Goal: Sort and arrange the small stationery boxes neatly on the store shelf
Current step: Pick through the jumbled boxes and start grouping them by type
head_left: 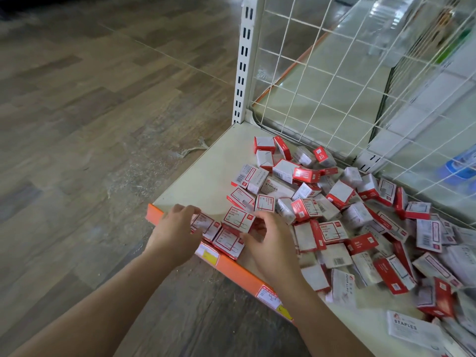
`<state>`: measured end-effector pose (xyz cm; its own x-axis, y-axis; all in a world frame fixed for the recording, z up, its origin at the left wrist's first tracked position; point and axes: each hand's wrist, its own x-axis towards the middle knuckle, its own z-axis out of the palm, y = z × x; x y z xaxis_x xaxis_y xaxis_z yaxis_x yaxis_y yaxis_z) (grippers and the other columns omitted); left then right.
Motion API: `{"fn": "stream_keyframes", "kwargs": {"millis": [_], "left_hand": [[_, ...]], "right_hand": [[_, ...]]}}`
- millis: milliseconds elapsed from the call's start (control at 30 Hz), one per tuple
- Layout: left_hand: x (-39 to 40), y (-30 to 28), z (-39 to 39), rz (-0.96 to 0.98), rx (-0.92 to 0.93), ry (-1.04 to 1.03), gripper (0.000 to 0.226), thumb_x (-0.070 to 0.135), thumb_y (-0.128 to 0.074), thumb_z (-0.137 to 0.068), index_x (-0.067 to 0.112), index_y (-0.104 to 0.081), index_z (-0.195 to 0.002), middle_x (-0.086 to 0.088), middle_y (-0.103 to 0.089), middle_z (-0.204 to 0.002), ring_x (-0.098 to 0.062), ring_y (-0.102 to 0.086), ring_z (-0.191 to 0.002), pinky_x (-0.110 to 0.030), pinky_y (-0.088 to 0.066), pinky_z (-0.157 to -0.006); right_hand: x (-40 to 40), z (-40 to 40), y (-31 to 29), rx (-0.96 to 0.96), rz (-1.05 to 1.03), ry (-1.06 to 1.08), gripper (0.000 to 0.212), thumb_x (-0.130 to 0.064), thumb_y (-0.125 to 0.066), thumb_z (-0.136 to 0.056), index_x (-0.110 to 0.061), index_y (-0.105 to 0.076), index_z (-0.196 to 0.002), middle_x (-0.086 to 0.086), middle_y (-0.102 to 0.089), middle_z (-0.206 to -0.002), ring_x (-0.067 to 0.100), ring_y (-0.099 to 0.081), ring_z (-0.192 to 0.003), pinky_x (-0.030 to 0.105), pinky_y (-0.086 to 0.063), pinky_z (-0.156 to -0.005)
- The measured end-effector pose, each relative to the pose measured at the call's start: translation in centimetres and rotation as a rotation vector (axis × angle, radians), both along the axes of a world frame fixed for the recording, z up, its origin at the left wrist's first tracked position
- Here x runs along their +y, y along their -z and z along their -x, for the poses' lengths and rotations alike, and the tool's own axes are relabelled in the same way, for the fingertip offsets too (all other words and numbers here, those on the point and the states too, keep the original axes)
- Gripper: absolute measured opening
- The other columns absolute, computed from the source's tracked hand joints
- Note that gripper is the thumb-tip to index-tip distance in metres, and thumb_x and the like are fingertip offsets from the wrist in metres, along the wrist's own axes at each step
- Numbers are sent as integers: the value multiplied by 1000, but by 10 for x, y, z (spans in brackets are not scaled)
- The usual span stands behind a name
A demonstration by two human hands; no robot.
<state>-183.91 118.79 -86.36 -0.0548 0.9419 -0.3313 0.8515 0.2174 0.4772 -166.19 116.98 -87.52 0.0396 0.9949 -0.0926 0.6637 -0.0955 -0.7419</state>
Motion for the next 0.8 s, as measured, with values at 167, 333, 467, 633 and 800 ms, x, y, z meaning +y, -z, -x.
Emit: {"fn": "stream_keyframes", "kwargs": {"millis": [167, 333, 467, 633, 800], "left_hand": [[1, 7, 9, -22, 41, 112, 40, 22, -49, -91, 25, -50, -131, 4, -42, -135, -17, -38, -126, -34, -37, -102], [7, 10, 11, -48, 30, 135, 36, 28, -51, -91, 24, -54, -126, 7, -42, -136, -14, -41, -124, -36, -42, -99], [8, 10, 7, -31, -1, 104, 39, 32, -52, -92, 26, -48, -130, 5, -38, -134, -15, -45, -120, -36, -47, -93], [14, 8, -1, 3, -31, 81, 36, 29, -52, -92, 32, -52, -127, 3, -36, -129, -17, -50, -112, -36, -50, -89], [13, 6, -4, -10, -46, 112, 29, 27, -51, -93, 29, -57, -121, 4, -41, -125, -15, -49, -111, -32, -49, -89]], "right_hand": [[15, 14, 9, 0, 29, 58, 43, -25, -67, -83, -20, -52, -123, -5, -54, -120, 13, -50, -114, 29, -47, -94], [18, 18, 13, 8, 14, 79, 43, -26, -70, -80, -22, -53, -120, -5, -56, -118, 14, -52, -112, 36, -51, -91], [17, 16, 11, 8, 23, 94, 42, -26, -69, -81, -22, -53, -119, -5, -56, -120, 14, -51, -113, 35, -51, -92], [13, 12, 7, -6, 6, 84, 42, -27, -68, -82, -20, -53, -121, -5, -55, -121, 11, -50, -115, 31, -50, -93], [9, 8, 8, 38, 10, 103, 40, -24, -70, -80, -17, -55, -117, -3, -57, -116, 12, -54, -111, 33, -51, -91]]}}
